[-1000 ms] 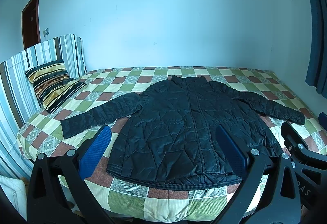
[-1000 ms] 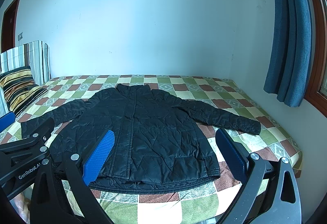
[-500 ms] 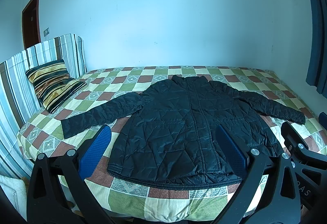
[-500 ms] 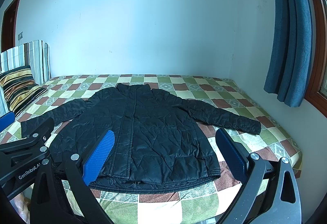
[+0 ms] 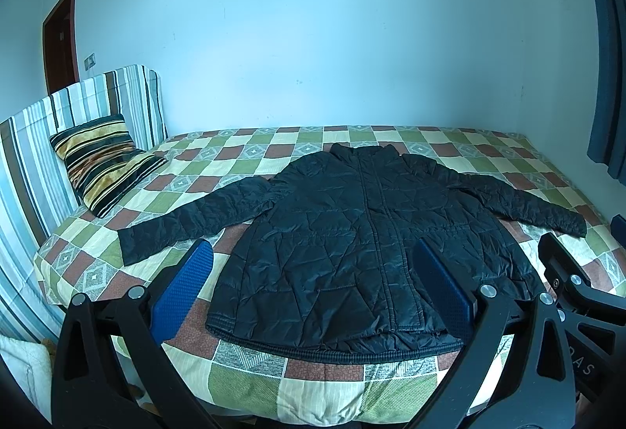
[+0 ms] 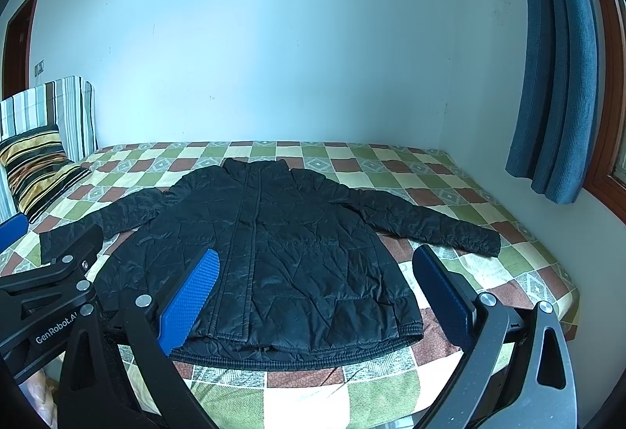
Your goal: Fold large clothes
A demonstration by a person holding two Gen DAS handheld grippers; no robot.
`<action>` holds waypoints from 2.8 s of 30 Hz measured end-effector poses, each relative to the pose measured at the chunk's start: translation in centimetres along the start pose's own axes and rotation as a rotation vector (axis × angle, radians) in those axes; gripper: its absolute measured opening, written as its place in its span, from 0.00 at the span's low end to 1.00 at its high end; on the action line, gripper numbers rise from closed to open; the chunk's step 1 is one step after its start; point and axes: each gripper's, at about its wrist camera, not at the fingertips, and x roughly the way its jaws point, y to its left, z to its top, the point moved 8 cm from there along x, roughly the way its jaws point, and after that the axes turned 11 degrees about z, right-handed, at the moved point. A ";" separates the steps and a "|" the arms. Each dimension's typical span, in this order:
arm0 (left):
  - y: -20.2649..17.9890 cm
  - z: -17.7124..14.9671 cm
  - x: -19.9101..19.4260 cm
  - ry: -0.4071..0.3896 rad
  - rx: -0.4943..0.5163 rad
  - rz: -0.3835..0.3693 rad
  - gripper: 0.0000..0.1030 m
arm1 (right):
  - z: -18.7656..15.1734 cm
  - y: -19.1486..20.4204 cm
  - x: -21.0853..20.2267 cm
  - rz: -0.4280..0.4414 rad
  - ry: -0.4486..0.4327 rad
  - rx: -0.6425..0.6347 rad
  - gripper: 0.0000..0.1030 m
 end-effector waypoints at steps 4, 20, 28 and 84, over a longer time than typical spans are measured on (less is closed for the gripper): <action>0.0 0.0 0.0 0.001 0.001 0.000 0.98 | -0.1 0.0 0.0 0.000 0.001 0.000 0.95; -0.2 -1.0 2.2 0.052 0.024 -0.002 0.98 | -1.4 -0.4 3.2 0.023 0.056 0.015 0.95; -0.5 -2.9 10.1 0.169 0.065 0.084 0.98 | -2.3 -3.6 8.8 0.009 0.123 0.078 0.95; 13.0 -11.1 33.5 0.518 -0.010 0.621 0.98 | -11.8 -47.4 26.2 -0.460 0.092 1.043 0.68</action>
